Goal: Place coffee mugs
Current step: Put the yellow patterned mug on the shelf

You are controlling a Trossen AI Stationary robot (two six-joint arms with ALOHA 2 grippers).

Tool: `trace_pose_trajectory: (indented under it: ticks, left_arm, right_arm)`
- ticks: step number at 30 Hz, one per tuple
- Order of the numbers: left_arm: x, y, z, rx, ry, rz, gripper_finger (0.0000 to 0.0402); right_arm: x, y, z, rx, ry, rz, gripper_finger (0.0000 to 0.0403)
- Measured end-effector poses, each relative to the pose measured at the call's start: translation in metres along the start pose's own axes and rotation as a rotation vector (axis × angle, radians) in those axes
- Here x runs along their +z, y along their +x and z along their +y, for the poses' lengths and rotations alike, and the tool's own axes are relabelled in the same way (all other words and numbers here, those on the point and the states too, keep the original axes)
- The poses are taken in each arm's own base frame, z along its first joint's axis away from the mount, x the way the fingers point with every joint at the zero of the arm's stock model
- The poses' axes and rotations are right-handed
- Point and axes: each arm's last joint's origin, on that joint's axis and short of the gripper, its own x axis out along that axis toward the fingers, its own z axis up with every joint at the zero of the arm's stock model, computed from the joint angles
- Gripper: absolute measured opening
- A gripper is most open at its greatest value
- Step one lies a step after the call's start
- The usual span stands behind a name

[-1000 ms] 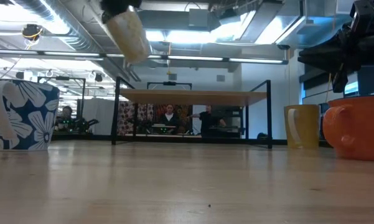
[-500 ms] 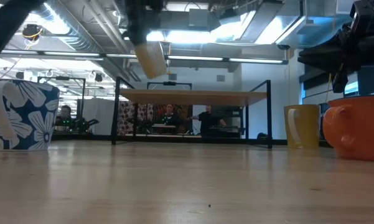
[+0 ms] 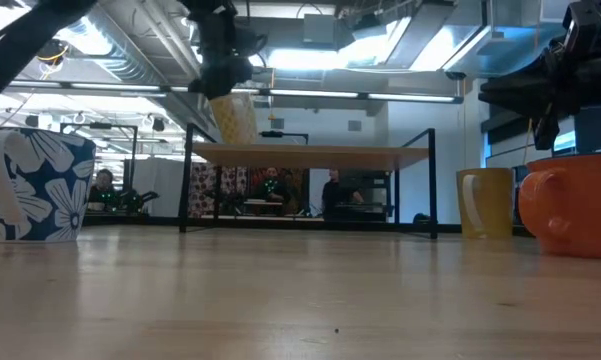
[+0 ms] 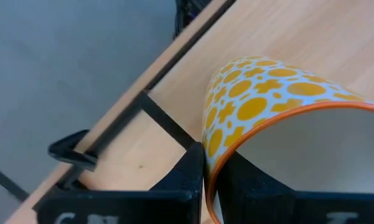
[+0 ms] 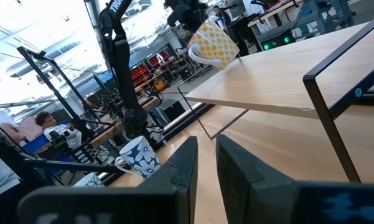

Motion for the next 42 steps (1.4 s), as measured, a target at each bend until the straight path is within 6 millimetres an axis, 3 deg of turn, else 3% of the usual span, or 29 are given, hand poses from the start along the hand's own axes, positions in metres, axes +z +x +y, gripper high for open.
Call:
trace_pose_trajectory:
  ticks: [4,9,14,19,22,34,37,42]
  left_arm:
    - [-0.006,-0.018,-0.007,-0.11,0.008,-0.058,0.0019]
    - [-0.022,-0.049,-0.012,-0.122,-0.031,-0.131,0.0018]
    - [-0.048,-0.073,-0.028,-0.12,-0.022,-0.168,0.0018]
    - [-0.079,-0.062,-0.028,-0.054,-0.07,-0.066,0.0017]
    - [-0.087,-0.06,-0.018,-0.039,-0.112,-0.047,0.0017]
    - [-0.044,-0.011,-0.009,-0.015,-0.007,0.041,0.002]
    - [-0.039,-0.015,-0.006,0.006,0.012,0.021,0.002]
    - [-0.034,-0.007,-0.003,0.038,0.036,0.045,0.002]
  right_arm:
    - [-0.001,0.0,0.0,-0.004,-0.005,0.007,0.0046]
    - [-0.001,0.0,0.0,-0.005,-0.006,0.008,0.0046]
    - [-0.001,0.0,-0.001,-0.006,-0.008,0.01,0.0046]
    - [-0.001,0.0,-0.001,-0.007,-0.008,0.01,0.0046]
    - [-0.001,0.0,-0.001,-0.007,-0.008,0.01,0.0046]
    - [-0.001,0.0,-0.001,-0.016,-0.012,0.006,0.0046]
    - [-0.001,0.0,-0.001,-0.016,-0.012,0.006,0.0046]
    - [-0.001,0.0,-0.001,-0.017,-0.007,0.006,0.0046]
